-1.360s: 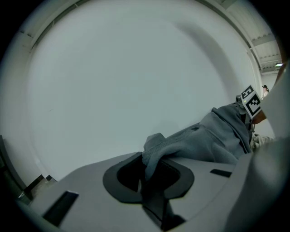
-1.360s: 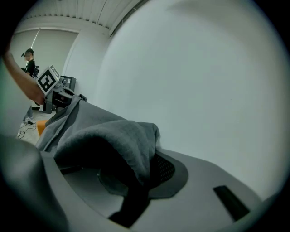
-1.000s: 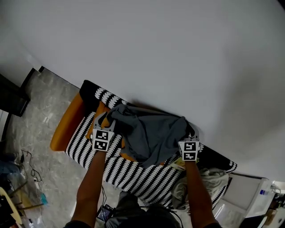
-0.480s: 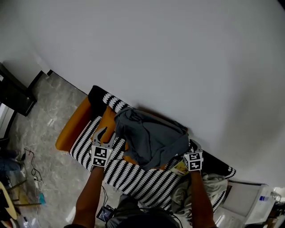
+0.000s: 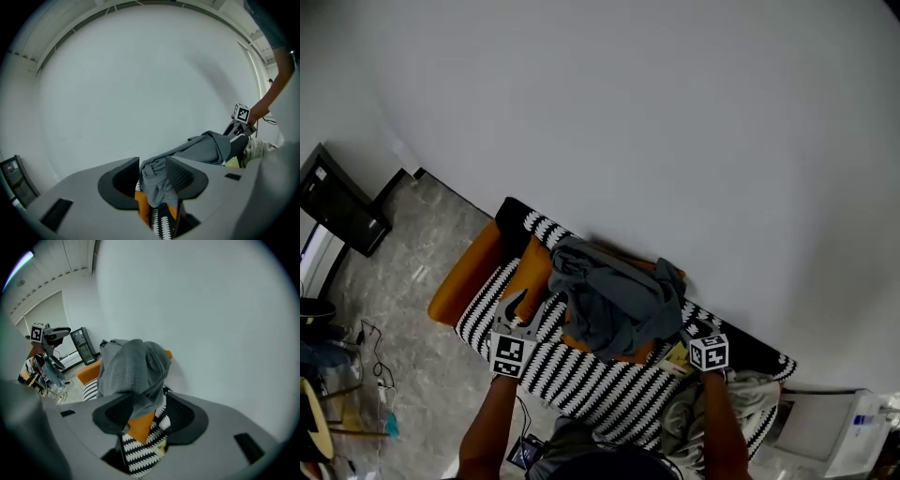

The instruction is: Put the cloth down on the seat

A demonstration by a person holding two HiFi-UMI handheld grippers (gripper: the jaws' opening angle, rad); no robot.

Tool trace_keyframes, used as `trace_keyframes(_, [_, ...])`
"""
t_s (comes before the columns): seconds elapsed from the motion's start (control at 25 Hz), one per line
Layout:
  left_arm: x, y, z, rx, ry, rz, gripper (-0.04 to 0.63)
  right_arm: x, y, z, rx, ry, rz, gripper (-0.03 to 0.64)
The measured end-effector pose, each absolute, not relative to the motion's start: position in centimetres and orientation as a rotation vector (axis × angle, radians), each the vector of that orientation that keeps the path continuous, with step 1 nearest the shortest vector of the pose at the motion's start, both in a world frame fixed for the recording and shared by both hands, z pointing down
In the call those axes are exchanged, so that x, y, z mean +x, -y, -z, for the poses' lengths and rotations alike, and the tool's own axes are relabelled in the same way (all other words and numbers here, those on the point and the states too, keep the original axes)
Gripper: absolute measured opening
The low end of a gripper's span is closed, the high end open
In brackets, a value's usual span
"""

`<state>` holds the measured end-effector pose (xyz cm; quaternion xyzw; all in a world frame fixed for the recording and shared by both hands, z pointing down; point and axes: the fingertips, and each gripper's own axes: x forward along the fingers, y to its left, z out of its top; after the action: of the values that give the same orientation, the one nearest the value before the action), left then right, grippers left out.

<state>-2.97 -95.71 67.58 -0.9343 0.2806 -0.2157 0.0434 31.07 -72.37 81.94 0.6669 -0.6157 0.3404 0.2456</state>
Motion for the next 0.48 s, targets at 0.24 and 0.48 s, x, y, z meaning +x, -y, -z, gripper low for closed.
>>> trace_keyframes(0.24, [-2.7, 90.7, -62.0, -2.829, -0.833, 0.537, 0.152, 30.7, 71.3, -73.8, 2.024, 1.805, -0.780, 0.221])
trace_keyframes(0.48, [-1.6, 84.3, -53.7, -2.812, -0.753, 0.298, 0.059, 24.4, 71.1, -56.6, 2.094, 2.233, -0.297, 0.014])
